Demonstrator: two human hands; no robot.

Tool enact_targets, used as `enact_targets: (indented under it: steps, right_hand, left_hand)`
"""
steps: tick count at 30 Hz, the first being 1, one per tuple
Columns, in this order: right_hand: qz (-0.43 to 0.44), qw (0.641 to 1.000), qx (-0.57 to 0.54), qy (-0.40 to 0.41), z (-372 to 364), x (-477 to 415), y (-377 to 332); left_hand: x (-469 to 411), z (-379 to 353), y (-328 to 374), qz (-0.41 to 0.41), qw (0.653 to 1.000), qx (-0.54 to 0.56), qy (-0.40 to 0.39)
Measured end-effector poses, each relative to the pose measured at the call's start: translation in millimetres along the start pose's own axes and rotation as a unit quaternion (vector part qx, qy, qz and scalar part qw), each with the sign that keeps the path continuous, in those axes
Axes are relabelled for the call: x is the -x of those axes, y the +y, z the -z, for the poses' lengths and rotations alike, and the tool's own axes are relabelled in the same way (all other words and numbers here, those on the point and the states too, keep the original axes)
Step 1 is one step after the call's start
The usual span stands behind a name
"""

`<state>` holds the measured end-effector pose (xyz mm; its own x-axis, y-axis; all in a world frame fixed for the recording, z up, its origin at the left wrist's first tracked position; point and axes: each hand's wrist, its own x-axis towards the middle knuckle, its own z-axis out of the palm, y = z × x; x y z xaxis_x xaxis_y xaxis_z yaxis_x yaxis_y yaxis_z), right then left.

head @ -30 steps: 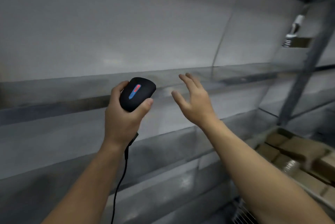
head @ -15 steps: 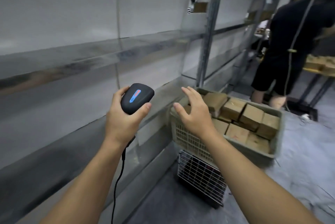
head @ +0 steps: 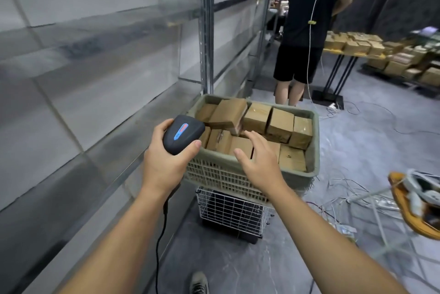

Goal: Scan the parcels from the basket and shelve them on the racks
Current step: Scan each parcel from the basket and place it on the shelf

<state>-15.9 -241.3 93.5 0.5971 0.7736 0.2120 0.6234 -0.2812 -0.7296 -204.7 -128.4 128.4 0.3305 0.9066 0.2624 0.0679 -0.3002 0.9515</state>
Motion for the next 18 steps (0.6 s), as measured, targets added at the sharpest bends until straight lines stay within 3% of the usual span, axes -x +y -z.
enact_targets:
  steps: [18]
  right_hand:
    - [-0.139,0.990,-0.005,0.002,-80.9,-152.5,56.5]
  left_hand:
    - [-180.6,-66.1,-97.2,0.093,0.991,-0.019,-0.097]
